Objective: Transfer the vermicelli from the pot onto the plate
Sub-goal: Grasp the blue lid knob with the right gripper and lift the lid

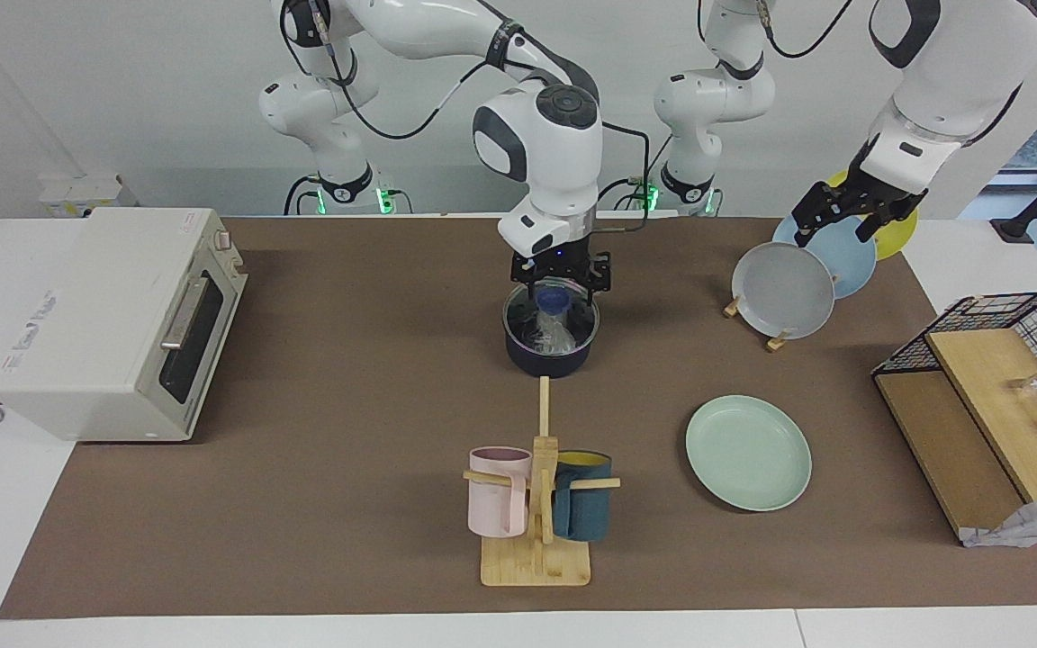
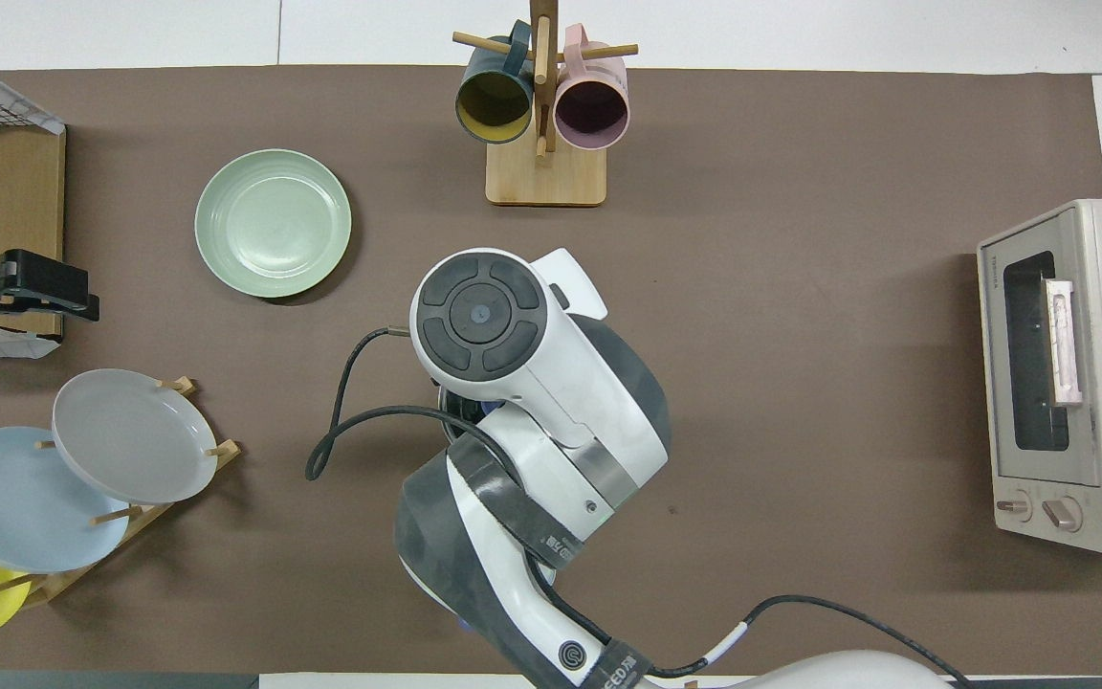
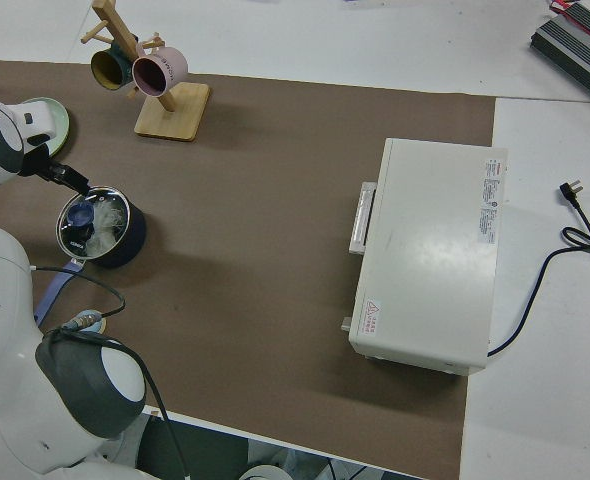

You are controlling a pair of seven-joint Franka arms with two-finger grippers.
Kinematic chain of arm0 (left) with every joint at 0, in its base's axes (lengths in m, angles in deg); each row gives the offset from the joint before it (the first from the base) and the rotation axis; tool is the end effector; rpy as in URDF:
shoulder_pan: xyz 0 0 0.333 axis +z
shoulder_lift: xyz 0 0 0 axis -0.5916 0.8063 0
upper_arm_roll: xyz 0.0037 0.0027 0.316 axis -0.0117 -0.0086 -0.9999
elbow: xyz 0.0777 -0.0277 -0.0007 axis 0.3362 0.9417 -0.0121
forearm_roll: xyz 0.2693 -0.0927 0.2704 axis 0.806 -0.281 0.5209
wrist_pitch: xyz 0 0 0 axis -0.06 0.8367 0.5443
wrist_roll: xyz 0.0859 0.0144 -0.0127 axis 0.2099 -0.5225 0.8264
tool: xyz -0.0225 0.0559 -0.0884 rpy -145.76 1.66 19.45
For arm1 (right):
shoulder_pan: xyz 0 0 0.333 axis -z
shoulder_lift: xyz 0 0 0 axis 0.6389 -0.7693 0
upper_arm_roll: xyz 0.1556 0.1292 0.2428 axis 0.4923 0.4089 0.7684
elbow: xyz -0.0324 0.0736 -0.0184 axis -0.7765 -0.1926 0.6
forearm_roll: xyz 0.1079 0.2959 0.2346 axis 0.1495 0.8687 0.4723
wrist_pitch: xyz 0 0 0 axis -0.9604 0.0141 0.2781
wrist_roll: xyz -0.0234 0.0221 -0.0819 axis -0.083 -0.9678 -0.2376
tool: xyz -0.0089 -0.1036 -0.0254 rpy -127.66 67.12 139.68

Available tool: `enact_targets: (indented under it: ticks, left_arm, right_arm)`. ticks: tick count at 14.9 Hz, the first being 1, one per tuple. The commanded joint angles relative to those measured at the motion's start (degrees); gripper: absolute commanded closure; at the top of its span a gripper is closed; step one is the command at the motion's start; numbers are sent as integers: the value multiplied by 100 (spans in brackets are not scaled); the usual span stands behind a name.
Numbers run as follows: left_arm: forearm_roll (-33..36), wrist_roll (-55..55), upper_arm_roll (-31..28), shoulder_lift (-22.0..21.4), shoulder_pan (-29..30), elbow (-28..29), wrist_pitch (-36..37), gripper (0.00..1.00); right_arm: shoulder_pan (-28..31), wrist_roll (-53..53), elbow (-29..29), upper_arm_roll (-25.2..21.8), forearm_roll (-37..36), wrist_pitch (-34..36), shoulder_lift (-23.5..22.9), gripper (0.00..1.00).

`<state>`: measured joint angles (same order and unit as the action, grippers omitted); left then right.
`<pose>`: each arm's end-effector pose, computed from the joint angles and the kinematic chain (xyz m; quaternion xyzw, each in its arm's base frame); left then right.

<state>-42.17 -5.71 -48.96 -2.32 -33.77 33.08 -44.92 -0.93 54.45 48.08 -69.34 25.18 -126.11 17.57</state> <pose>0.5380 -0.0463 0.6237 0.9994 0.0147 -0.0283 0.0110 0.5136 0.4458 0.4522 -0.9942 0.1039 -0.0133 0.0237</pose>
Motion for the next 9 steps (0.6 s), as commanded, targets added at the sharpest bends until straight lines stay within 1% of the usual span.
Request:
enact_targets:
  ticks: [1, 7, 9]
  left_arm:
    - [34, -30, 25, -159, 58, 186, -47, 0]
    - [34, -21, 25, -159, 40, 177, -55, 0]
    - [34, -21, 25, -159, -4, 177, -64, 0]
  right_arm:
    - [-93, 153, 495, -3, -103, -379, 95, 0]
    - [-93, 135, 857, 6, -95, -398, 209, 0]
    - [-102, 135, 892, 6, -77, -380, 235, 2]
